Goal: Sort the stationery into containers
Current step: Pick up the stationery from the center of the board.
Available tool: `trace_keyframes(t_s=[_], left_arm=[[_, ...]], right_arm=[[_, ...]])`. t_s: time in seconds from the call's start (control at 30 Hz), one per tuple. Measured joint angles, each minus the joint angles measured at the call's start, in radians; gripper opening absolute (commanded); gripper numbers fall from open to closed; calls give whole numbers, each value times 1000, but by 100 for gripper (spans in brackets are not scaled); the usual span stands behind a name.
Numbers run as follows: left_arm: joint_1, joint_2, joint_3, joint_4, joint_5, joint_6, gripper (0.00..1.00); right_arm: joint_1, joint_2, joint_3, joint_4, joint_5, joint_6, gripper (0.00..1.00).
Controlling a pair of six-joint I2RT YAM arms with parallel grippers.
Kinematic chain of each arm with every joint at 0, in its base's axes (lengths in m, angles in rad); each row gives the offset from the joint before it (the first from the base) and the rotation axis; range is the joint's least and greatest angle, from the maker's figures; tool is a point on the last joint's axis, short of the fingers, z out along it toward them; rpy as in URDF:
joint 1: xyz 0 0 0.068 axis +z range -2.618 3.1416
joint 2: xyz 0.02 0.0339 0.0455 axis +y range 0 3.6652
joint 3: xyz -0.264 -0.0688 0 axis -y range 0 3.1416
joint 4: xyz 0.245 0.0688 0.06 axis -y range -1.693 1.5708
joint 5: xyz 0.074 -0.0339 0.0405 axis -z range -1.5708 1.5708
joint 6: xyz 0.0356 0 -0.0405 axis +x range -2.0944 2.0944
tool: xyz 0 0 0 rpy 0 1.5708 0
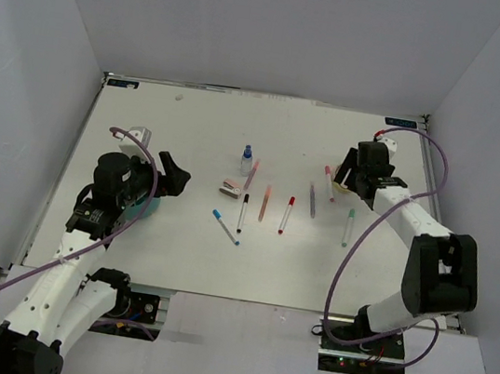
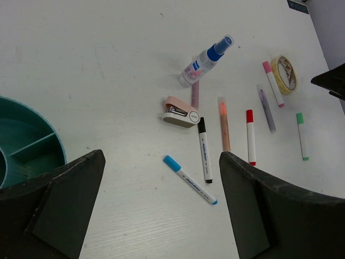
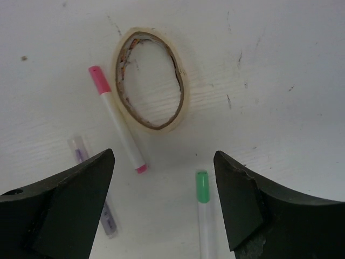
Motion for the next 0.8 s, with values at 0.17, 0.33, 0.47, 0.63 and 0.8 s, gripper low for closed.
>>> trace_keyframes(t_s=[0.17, 0.33, 0.47, 0.63, 0.8], left_arm=[[-3, -1, -10, -8, -4, 0, 98], [-7, -4, -10, -10, -8, 4, 98], [-8, -5, -10, -11, -12, 8, 98], [-11, -5, -10, -12, -18, 10, 98], [-14, -4, -10, -18, -18, 12, 98]], right_arm=[[-70, 177, 68, -10, -40, 56, 72], [-78, 278, 135, -17, -58, 83, 70], [-79, 332, 184, -14, -60, 101, 68], [-85, 379, 194, -13, -50, 131, 65], [-88, 403, 194, -14, -29, 146, 59]])
